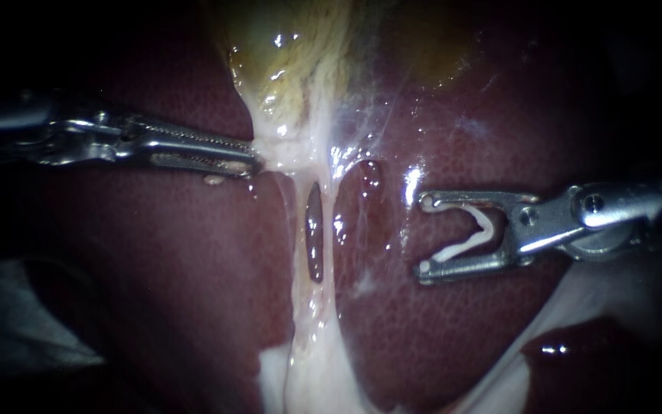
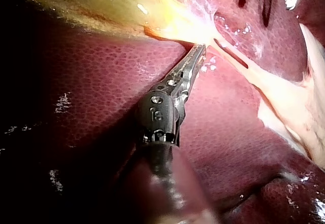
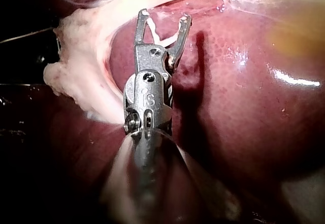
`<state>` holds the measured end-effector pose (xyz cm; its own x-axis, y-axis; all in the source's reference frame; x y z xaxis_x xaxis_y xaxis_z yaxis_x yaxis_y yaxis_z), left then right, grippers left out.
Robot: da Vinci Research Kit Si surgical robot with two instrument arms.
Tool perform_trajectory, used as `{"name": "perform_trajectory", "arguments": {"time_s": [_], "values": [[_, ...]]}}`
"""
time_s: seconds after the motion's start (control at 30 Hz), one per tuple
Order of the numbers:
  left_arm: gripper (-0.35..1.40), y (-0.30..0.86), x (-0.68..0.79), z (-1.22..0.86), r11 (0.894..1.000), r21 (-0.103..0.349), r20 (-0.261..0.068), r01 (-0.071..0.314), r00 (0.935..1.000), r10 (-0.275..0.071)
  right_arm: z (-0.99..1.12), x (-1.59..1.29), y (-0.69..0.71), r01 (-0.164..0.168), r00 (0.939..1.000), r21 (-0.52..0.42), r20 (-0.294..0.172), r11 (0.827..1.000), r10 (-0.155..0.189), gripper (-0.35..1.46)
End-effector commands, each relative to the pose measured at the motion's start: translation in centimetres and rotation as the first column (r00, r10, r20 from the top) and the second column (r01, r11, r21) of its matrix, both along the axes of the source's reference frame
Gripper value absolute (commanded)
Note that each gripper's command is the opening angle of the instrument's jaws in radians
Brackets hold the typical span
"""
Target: Clipping first clip left tube
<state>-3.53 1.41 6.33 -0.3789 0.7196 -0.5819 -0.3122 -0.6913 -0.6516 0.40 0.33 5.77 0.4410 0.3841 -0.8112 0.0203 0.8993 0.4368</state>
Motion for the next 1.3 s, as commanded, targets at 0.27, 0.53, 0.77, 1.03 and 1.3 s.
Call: {"name": "perform_trajectory", "arguments": {"time_s": [0.27,0.53,0.77,1.03,1.3], "values": [[-0.35,0.09,0.35,-0.5,1.0,0.014,0.005,0.004,1.0,-0.004,-0.01,0.0,0.0,0.002,1.0,-0.005,-0.001,1.0,-0.002,0.5],[-0.35,0.14,0.45,-0.88,1.0,0.0,0.017,0.025,0.9995,-0.025,-0.04,0.07,-0.02,0.009,0.9999,0.0,-0.008,1.0,-0.009,0.5],[-0.35,0.13,0.41,-0.88,1.0,-0.006,0.016,0.024,0.9996,-0.024,-0.09,0.35,-0.11,0.026,0.9994,0.008,-0.024,1.0,-0.026,0.5],[-0.35,0.14,0.39,-0.88,1.0,-0.006,0.015,0.026,0.9996,-0.026,0.07,0.85,-0.31,0.048,0.998,0.001,-0.041,0.999,-0.048,0.5],[-0.35,0.14,0.38,-0.88,1.0,-0.006,0.015,0.026,0.9996,-0.026,0.32,1.29,-0.5,0.057,0.9972,0.039,-0.051,0.998,-0.055,0.5]]}}
